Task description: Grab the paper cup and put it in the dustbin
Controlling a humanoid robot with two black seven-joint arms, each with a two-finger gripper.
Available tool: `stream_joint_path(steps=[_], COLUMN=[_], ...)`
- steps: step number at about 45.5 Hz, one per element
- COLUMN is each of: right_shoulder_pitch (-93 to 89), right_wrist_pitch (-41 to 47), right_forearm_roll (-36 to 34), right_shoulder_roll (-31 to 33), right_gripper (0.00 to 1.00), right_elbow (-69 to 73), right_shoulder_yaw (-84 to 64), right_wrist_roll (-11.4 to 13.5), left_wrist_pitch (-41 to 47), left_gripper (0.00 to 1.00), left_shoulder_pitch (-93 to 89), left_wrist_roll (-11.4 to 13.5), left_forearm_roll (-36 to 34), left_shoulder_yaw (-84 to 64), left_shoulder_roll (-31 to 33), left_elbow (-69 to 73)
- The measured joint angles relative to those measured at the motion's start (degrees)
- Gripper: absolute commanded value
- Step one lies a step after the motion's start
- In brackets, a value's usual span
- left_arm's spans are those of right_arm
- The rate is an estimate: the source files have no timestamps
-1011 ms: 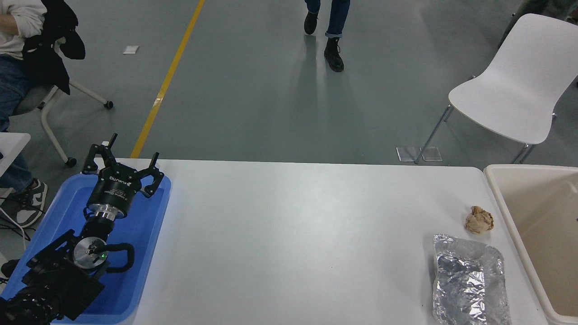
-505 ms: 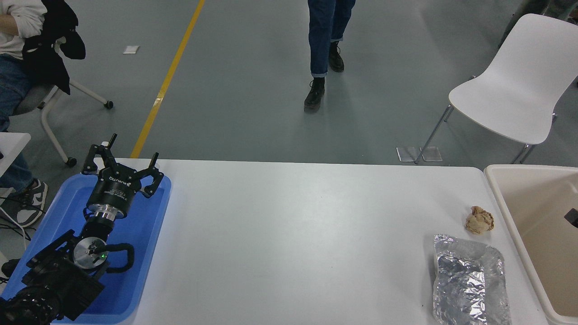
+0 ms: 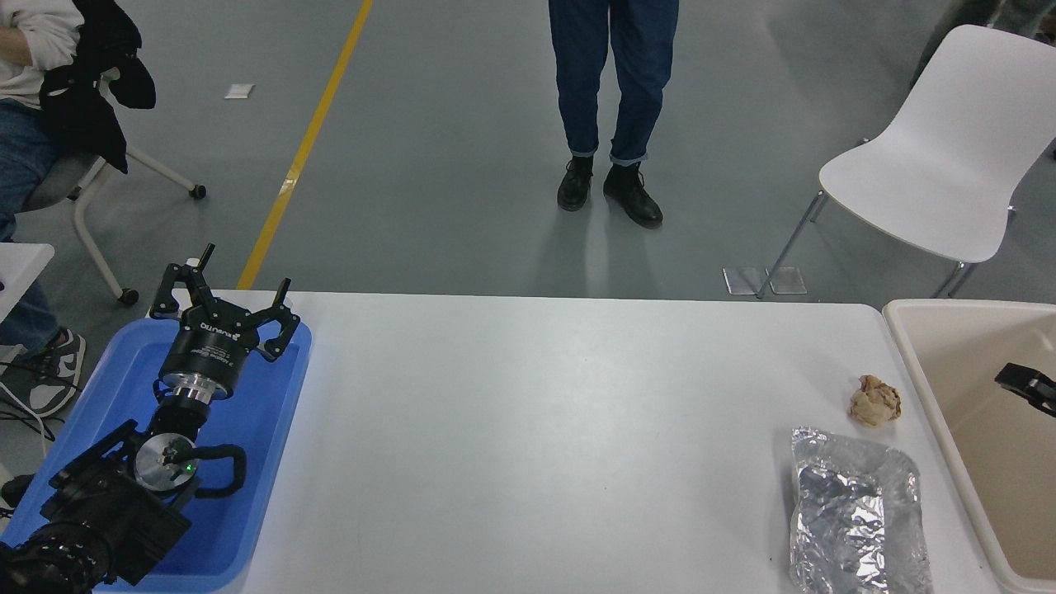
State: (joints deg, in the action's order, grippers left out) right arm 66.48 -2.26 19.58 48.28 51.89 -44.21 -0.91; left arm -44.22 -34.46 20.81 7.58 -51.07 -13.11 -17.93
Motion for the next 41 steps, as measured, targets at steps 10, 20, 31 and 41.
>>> stream_joint_path(steps=[10,20,31,41], right_shoulder_pitch=[19.3,39.2,53.8,60.0], right_wrist_pitch=[5.9,24.6,40.4,44.9], right_forearm_roll=[0.2,0.3,-0.1,-0.3], right_shoulder_roll=[-0.3,-5.7,-12.0,-17.3], right_gripper=[1.00,1.00,1.00,1.00], right_elbow=[13.8,21.9,25.0,26.0], right_shoulder_yaw=[-16.2,-29.1,-33.9,-35.1], right_wrist_roll=[0.1,0.2,0.1,0.1], left_wrist_pitch=[0.0,0.0,0.0,0.0], left_gripper=[1.00,1.00,1.00,1.00], left_shoulder_pitch=[-0.1,-0.1,-0.1,-0.1], left_wrist_roll=[-0.1,-0.1,-0.1,-0.2], left_forearm_roll=[0.0,0.0,0.0,0.0], left_shoulder_yaw=[0.0,0.0,0.0,0.0], left_shoulder_roll=[0.0,0.0,0.0,0.0], left_elbow=[0.0,0.0,0.0,0.0])
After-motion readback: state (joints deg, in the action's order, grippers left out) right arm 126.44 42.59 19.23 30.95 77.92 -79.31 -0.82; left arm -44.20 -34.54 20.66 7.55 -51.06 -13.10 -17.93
